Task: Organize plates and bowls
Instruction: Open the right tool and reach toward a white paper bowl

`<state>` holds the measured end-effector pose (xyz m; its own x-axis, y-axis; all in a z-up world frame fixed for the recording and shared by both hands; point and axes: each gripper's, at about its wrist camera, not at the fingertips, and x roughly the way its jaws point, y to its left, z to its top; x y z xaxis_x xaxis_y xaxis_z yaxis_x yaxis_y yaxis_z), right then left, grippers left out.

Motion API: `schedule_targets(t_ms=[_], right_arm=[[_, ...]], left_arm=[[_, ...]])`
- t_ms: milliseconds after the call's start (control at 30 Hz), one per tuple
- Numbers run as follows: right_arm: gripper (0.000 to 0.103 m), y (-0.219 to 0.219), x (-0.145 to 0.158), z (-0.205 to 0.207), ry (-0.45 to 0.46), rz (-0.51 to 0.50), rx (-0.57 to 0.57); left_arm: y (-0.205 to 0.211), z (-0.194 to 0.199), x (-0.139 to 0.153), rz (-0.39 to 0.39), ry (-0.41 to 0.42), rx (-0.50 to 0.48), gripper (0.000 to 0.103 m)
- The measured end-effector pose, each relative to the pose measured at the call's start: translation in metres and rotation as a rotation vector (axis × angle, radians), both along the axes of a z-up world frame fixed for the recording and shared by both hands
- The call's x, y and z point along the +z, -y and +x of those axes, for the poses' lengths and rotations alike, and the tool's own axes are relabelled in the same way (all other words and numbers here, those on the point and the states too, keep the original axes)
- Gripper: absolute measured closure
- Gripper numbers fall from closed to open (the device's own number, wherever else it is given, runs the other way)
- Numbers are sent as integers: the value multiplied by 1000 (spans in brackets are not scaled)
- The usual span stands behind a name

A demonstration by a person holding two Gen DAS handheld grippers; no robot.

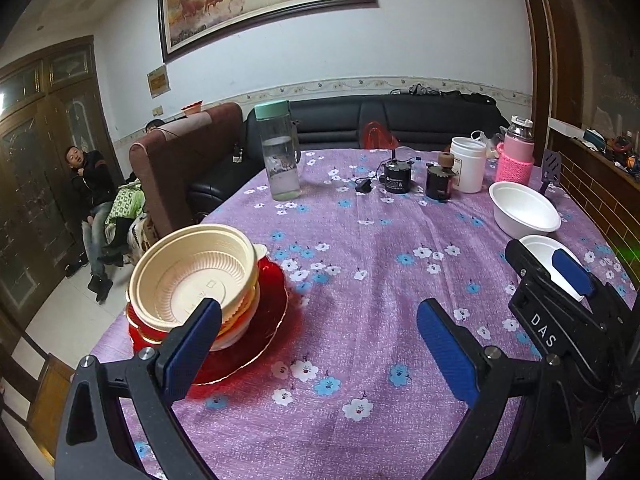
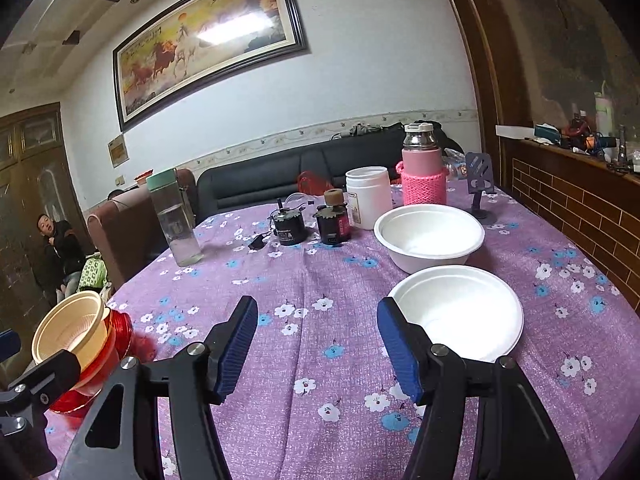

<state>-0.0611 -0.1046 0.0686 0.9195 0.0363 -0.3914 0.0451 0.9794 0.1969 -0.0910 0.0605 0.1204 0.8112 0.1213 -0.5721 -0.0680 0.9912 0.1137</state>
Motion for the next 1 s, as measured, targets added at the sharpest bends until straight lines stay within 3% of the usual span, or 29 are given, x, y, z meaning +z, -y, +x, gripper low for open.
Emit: schedule_targets(t_ms=[800,1000], right_arm=[[35,-3,-7,3,-5,-43,-19],[35,25,18,-17,60,41,-54]], left_arm=[[-9,5,-8,-31,-45,-14,5],[-9,2,-4,-43,-61,-35,5]])
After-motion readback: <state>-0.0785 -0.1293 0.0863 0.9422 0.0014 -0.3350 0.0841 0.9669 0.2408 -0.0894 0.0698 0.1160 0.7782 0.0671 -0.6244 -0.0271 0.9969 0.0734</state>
